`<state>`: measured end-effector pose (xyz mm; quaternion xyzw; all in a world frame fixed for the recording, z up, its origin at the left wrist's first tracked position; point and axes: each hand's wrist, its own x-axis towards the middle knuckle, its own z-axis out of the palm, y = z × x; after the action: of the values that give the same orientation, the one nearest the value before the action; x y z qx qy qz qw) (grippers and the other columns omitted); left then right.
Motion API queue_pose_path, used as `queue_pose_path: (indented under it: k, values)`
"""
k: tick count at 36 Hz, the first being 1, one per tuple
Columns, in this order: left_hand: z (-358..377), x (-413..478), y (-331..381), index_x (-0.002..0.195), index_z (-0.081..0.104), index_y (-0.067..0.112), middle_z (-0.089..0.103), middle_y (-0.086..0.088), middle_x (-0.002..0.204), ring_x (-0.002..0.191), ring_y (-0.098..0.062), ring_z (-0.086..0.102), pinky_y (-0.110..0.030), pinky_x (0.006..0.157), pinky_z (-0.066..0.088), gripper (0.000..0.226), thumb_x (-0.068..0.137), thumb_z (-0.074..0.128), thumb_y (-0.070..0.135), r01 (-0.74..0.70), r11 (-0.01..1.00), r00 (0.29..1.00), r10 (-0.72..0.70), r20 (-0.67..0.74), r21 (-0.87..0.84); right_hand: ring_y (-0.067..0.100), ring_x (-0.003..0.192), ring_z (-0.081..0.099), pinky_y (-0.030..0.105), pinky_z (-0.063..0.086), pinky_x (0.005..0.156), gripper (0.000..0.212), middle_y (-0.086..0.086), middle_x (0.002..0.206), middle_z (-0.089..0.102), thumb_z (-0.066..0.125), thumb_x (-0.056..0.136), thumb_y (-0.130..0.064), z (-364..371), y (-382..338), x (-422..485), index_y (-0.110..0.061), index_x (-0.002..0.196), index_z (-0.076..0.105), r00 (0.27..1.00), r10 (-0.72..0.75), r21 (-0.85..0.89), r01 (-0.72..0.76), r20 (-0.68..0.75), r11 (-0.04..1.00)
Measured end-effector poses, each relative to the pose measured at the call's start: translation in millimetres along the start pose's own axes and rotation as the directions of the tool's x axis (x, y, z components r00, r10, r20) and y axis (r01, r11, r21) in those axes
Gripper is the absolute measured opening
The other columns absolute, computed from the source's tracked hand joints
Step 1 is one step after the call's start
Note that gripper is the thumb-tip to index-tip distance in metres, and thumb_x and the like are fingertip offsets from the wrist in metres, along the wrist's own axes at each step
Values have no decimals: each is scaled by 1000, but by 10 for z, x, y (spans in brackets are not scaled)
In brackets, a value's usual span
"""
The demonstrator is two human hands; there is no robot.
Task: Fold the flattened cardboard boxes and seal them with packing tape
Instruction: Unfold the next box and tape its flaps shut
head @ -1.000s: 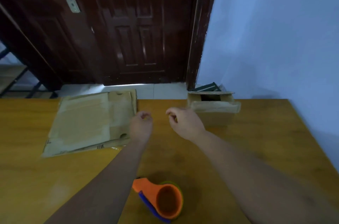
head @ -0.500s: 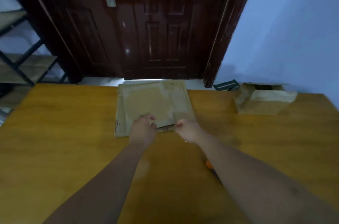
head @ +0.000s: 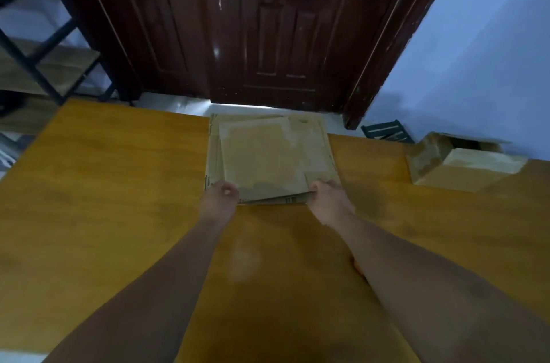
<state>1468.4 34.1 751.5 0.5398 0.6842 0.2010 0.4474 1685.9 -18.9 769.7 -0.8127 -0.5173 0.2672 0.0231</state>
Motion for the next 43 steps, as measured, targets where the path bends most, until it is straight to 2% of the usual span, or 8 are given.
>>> queue_pose_path:
  k: [9, 18, 22, 26, 30, 33, 36, 43]
  values:
    - [107, 282, 49, 145, 29, 8, 47, -16, 138, 115, -36, 52, -43, 88, 48, 60, 95, 57, 23, 211, 970, 976, -216, -28, -118, 35, 132, 30, 43, 41, 101, 64, 9, 147, 31, 50, 91, -7, -32, 156, 371, -28, 147, 28, 994, 91, 167, -101, 66, 981]
    - [182, 528, -13, 133, 48, 1, 42, -23, 141, 126, -43, 43, -59, 100, 40, 42, 98, 52, 24, 329, 861, 938, -344, 34, -389, 30, 128, 45, 36, 43, 93, 75, 5, 149, 39, 60, 92, -17, 8, 364, 714, -28, 152, 17, 963, 229, 489, -269, 142, 830]
    - [290, 499, 11, 137, 47, 6, 40, -13, 143, 127, -38, 40, -49, 98, 43, 40, 98, 51, 15, 334, 820, 938, -339, 76, -465, 26, 129, 45, 43, 39, 107, 66, 2, 142, 48, 64, 90, -17, 69, 426, 728, -27, 147, 33, 952, 264, 670, -297, 153, 680]
    - [313, 391, 10, 137, 48, 13, 38, -9, 145, 130, -36, 37, -48, 96, 42, 38, 99, 49, 11, 358, 748, 927, -359, 113, -558, 31, 133, 39, 50, 36, 108, 70, 5, 148, 40, 62, 90, -36, 67, 533, 679, -25, 150, 26, 930, 334, 640, -353, 157, 682]
    - [227, 157, -71, 132, 50, 18, 44, -1, 133, 124, -29, 40, -48, 96, 40, 34, 99, 48, 11, 325, 711, 945, -261, 196, -624, 34, 131, 41, 49, 38, 105, 73, 11, 146, 41, 49, 91, -58, -14, 638, 598, -17, 148, 31, 891, 450, 681, -361, 51, 637]
    - [160, -18, -146, 126, 51, 16, 52, 0, 117, 109, -23, 47, -41, 89, 40, 29, 99, 45, 7, 323, 684, 945, -192, 265, -654, 33, 111, 53, 41, 44, 85, 71, 13, 123, 56, 35, 93, -64, -106, 635, 506, -10, 137, 48, 904, 427, 726, -279, -22, 628]
    - [111, -160, -187, 125, 54, 10, 58, -5, 105, 97, -21, 53, -33, 78, 43, 29, 99, 44, 4, 273, 725, 955, -128, 266, -632, 33, 117, 52, 42, 44, 90, 74, 12, 131, 54, 31, 93, -66, -187, 612, 408, -10, 137, 48, 895, 440, 811, -202, -75, 550]
    - [-47, -407, -135, 148, 22, 36, 38, 6, 142, 126, -22, 41, -46, 98, 43, 72, 94, 48, -3, -13, 913, 974, 103, 202, -407, 8, 71, 45, 34, 36, 77, 51, -9, 79, 50, 31, 90, -69, -245, 431, 54, -22, 86, 50, 891, 452, 957, -100, -34, 270]
